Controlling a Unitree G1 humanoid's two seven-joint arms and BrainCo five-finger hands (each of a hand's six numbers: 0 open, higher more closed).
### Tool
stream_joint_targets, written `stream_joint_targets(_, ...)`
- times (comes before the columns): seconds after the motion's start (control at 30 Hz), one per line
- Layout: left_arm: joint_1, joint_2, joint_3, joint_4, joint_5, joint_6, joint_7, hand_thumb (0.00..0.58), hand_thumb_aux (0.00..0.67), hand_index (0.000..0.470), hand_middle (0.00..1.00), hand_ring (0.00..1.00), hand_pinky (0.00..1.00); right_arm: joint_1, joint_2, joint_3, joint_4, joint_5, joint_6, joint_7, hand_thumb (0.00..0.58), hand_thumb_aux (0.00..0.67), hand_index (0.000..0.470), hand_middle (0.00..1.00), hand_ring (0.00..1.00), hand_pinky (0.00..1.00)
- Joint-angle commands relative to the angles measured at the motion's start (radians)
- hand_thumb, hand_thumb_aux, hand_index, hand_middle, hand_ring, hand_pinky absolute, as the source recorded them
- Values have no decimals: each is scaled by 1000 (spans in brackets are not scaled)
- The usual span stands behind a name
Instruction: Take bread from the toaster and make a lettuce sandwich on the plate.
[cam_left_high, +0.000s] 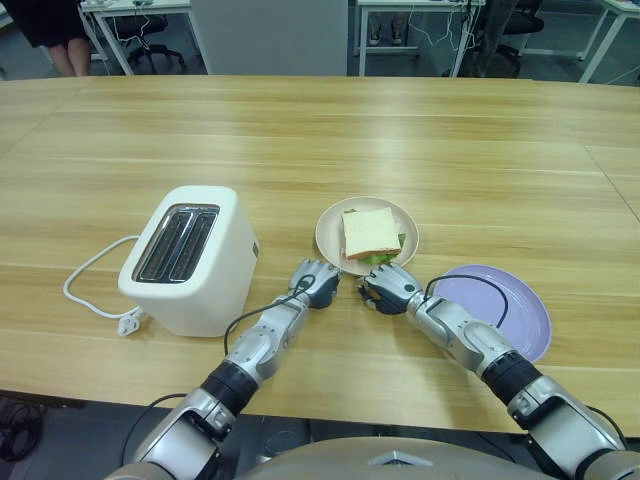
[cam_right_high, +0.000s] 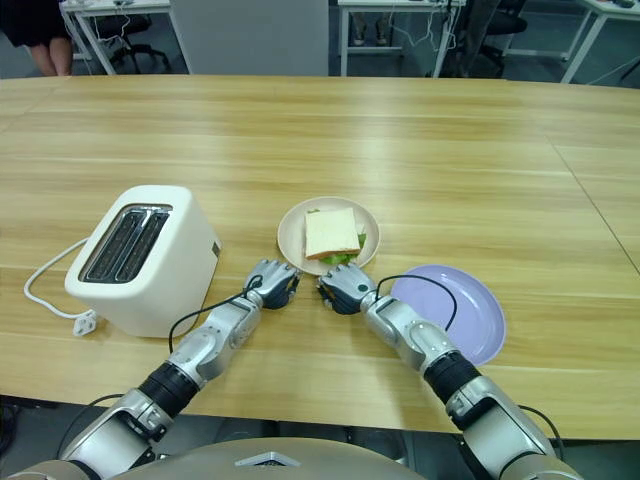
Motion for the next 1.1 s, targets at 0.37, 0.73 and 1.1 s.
stream_joint_targets(0.37, 586, -186, 244, -1074, -644, 25, -154, 0, 0, 0, 94, 94, 94, 225, 43, -477, -690, 1117, 129, 374, 0, 0, 0, 0, 0, 0)
stream_joint_targets(0.73, 725, -287, 383, -1064, -1048, -176, -104, 0, 0, 0, 0, 0, 0, 279, 201, -615, -699, 1385, 177, 409, 0, 0, 0, 0, 0, 0)
stream_joint_targets(1.1, 740, -322, 482, -1040, -1295, -233, -87, 0, 0, 0, 0, 0, 0, 281, 259, -659, -769, 1474, 306, 372, 0, 0, 0, 0, 0, 0)
